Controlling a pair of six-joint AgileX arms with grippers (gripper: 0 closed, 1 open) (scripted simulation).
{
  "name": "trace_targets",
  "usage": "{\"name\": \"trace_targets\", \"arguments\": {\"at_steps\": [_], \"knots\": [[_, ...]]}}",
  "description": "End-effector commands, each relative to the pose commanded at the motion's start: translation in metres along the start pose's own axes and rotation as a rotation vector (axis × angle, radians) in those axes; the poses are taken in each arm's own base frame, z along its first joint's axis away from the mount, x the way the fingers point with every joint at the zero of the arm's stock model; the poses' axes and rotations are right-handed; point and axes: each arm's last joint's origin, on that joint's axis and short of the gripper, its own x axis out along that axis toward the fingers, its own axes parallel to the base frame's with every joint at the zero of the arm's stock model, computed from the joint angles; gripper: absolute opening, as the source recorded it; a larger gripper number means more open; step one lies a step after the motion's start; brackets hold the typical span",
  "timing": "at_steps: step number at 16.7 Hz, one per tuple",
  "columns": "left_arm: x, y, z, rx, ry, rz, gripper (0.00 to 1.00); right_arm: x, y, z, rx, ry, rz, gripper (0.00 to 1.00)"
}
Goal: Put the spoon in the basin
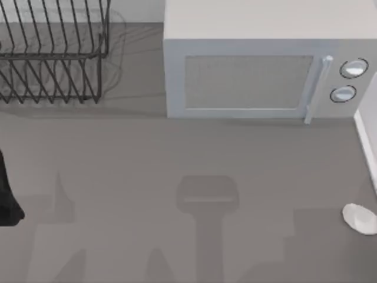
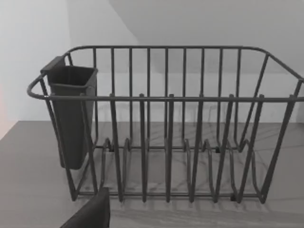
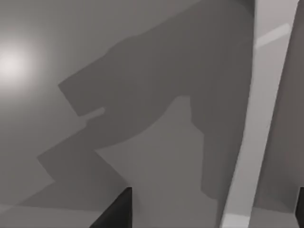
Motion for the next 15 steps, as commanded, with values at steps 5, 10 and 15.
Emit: {"name": "trace_targets", "arguments": {"at_steps": [5,10,15], "knots": [[0.0,0.0,0.0,0.0,0.0,0.0,1.0,0.0,0.0,0.0,0.0,0.0,0.0,0.0],[0.0,0.0,0.0,0.0,0.0,0.0,1.0,-0.031,-0.003,0.002,0.03,-0.013,-0.006,0.0],[0.0,0.0,0.0,0.0,0.0,0.0,1.0,-0.079,-0.004,0.002,0.026,0.003,0.026,0.0]]}}
